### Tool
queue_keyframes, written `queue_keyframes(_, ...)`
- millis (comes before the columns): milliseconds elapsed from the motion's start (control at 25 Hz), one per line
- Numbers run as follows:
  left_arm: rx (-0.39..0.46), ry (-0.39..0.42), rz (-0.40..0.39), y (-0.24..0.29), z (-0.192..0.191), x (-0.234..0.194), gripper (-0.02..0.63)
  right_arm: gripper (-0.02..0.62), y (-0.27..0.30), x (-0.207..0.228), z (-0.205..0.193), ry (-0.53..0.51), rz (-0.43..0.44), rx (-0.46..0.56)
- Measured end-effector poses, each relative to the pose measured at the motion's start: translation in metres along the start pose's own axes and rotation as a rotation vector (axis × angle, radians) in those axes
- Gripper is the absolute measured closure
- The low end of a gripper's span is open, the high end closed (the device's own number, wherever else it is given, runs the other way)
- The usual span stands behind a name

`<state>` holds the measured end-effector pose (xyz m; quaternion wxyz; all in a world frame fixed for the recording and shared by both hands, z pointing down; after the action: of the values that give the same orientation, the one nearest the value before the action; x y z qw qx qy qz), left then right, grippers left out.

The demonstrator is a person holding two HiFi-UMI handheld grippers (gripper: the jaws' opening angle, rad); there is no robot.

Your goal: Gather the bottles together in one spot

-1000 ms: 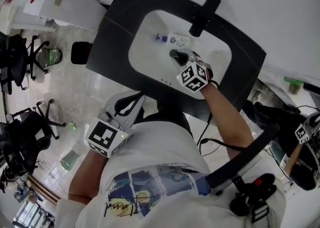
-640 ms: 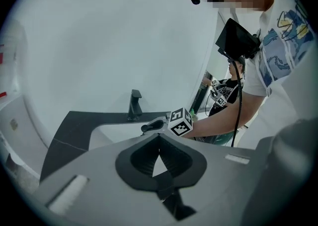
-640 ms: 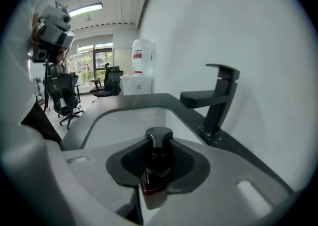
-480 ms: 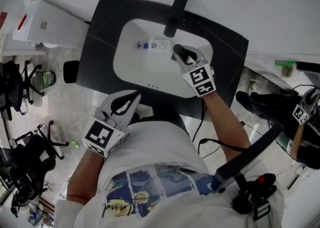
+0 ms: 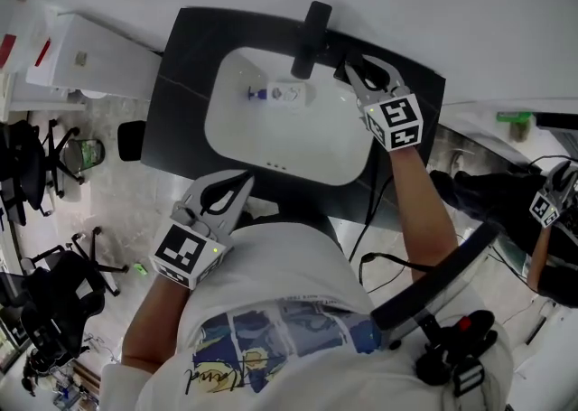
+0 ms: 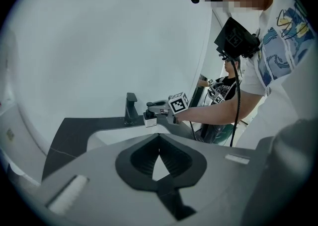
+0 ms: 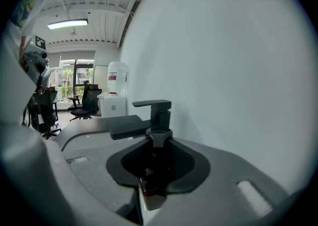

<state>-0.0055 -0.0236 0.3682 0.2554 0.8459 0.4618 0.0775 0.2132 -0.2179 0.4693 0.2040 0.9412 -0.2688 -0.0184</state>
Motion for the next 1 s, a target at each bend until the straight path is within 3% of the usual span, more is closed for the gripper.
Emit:
queue_keyframes(440,-0.059,-0.035,0.063,-0.007,-0.009,-0.010,0.604,0.512,0.046,0.049,0.011,0.075,0.032,0.086)
queue_keyframes(1000,-0.083,-0.032,0.063,-0.001,-0.015,-0.008,0.604,0.508,0.047,0.056,0.001,0.055,0.116,0.139)
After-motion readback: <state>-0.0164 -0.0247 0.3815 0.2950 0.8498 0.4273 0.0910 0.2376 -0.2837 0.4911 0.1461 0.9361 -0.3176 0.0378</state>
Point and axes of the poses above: the fingertips, and each gripper's own axes: y forward along the fingers, x to its right, z out of its top, the point moved 2 cm from there along -y, backward along the fingers, and after that the axes turned 10 degrees about y, right-handed, at the moved point
